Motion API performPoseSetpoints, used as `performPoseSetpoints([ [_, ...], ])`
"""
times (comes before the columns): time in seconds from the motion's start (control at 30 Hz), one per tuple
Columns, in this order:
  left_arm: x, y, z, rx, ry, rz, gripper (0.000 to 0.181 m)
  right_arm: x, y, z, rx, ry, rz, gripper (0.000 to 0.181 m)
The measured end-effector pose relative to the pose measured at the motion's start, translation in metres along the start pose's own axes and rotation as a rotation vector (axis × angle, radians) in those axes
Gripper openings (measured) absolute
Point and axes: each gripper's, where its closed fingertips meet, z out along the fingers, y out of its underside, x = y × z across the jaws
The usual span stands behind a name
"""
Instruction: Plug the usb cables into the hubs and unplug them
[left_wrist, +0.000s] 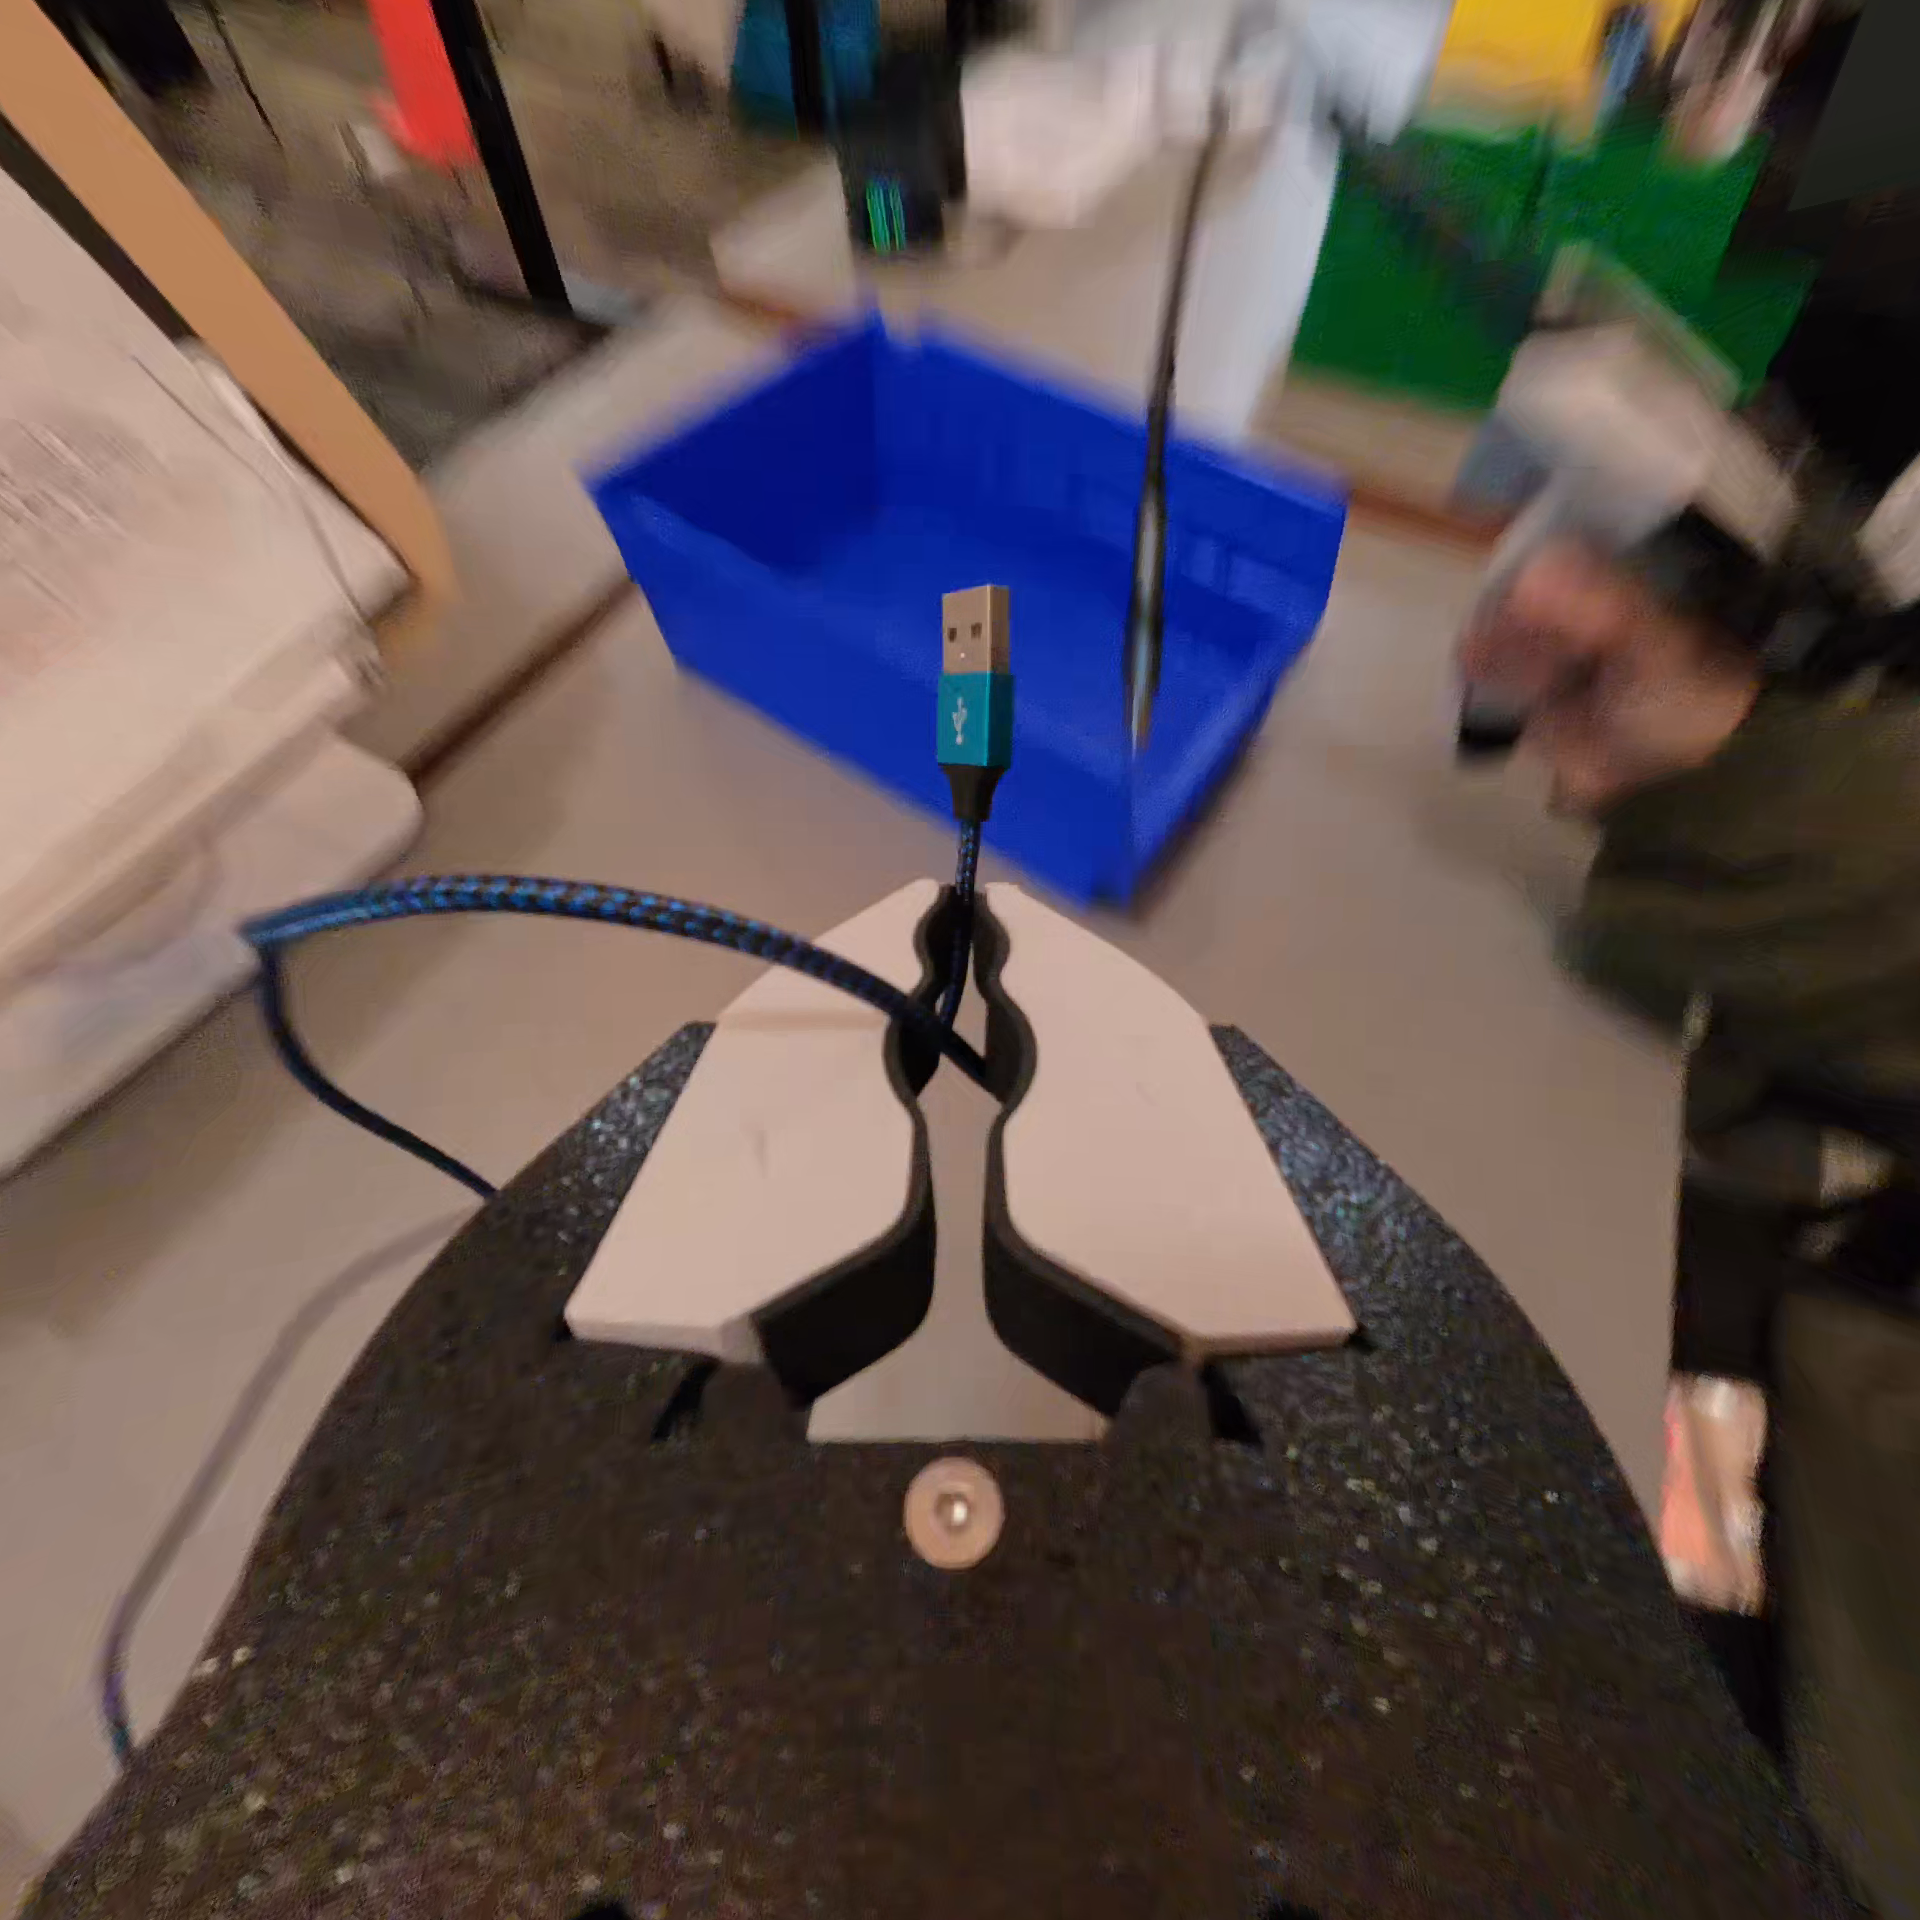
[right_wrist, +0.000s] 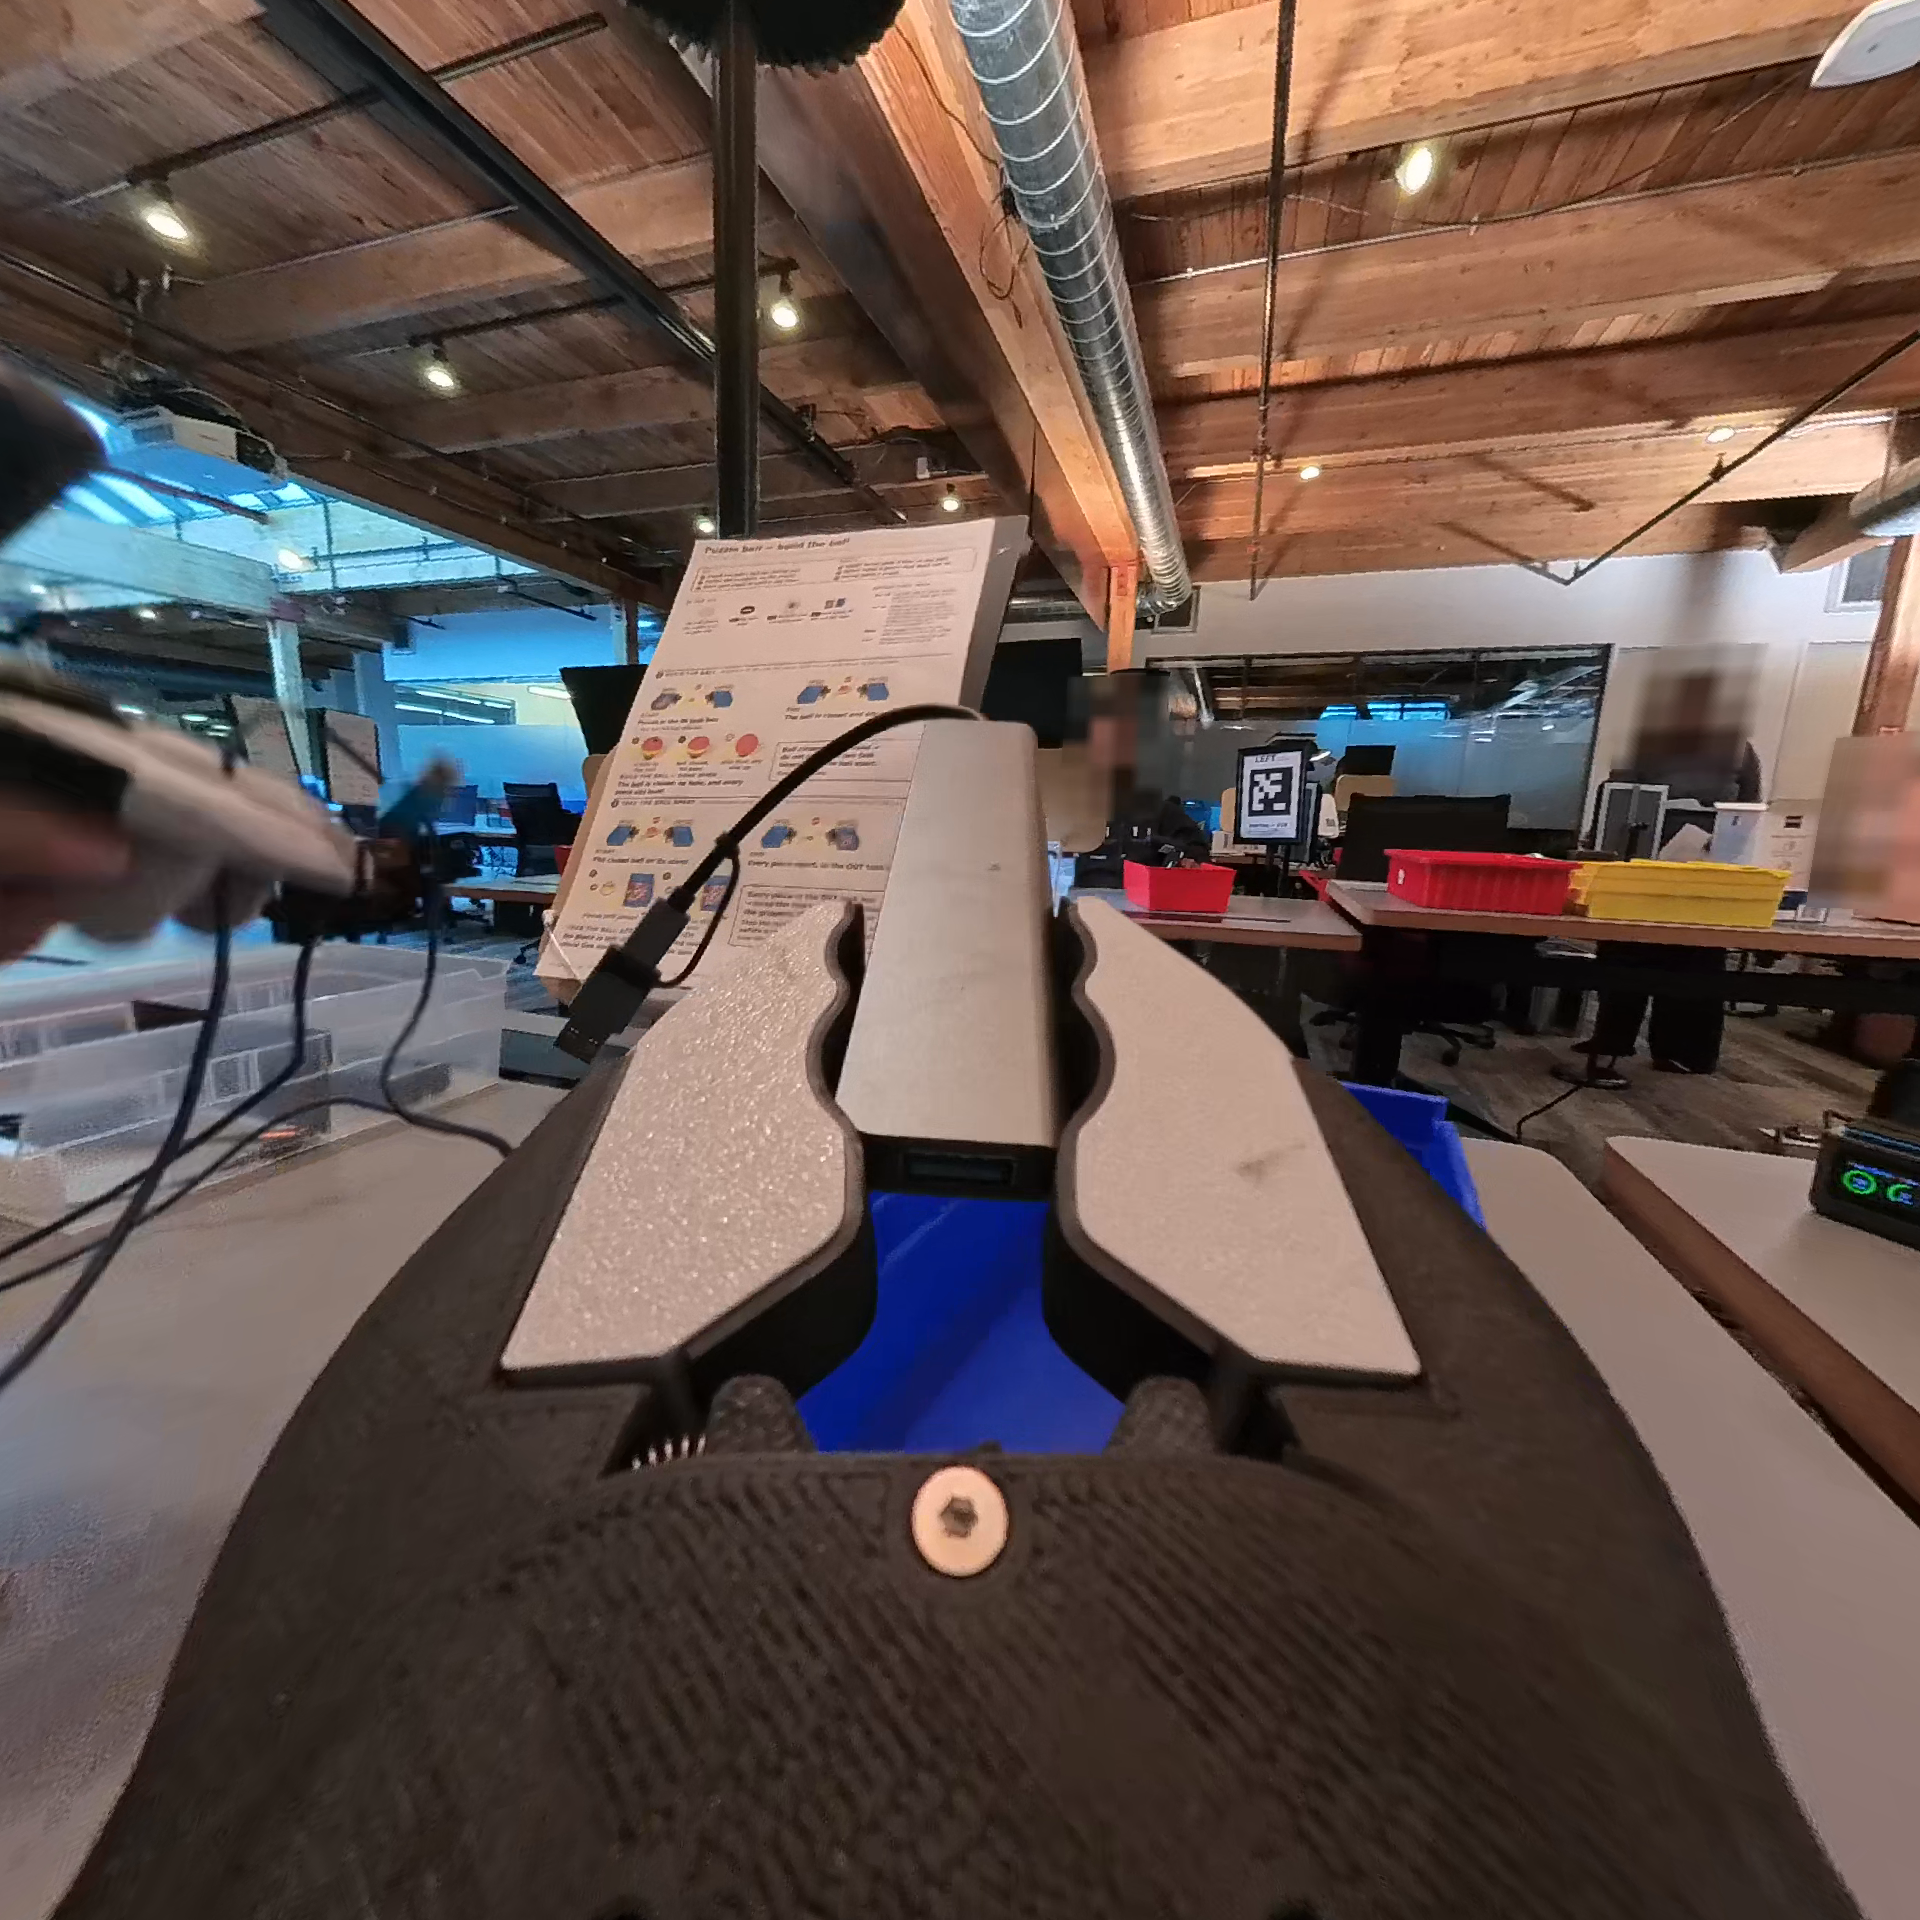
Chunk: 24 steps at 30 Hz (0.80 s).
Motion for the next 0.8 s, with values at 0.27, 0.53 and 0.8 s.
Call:
performPoseSetpoints([
  [0.27,-0.025,-0.156,-0.128,0.762,0.207,-0.347,0.002,0.013,-0.007,-0.005,0.013,0.033,-0.003,0.035],
  [0.53,0.008,0.074,-0.075,0.133,0.571,-0.968,0.003,0.004,-0.005,-0.003,0.006,0.009,-0.008,0.036],
  [0.8,0.022,0.215,-0.055,-0.444,0.365,-0.854,0.003,-0.010,0.002,0.002,-0.015,-0.016,-0.037,0.036],
])
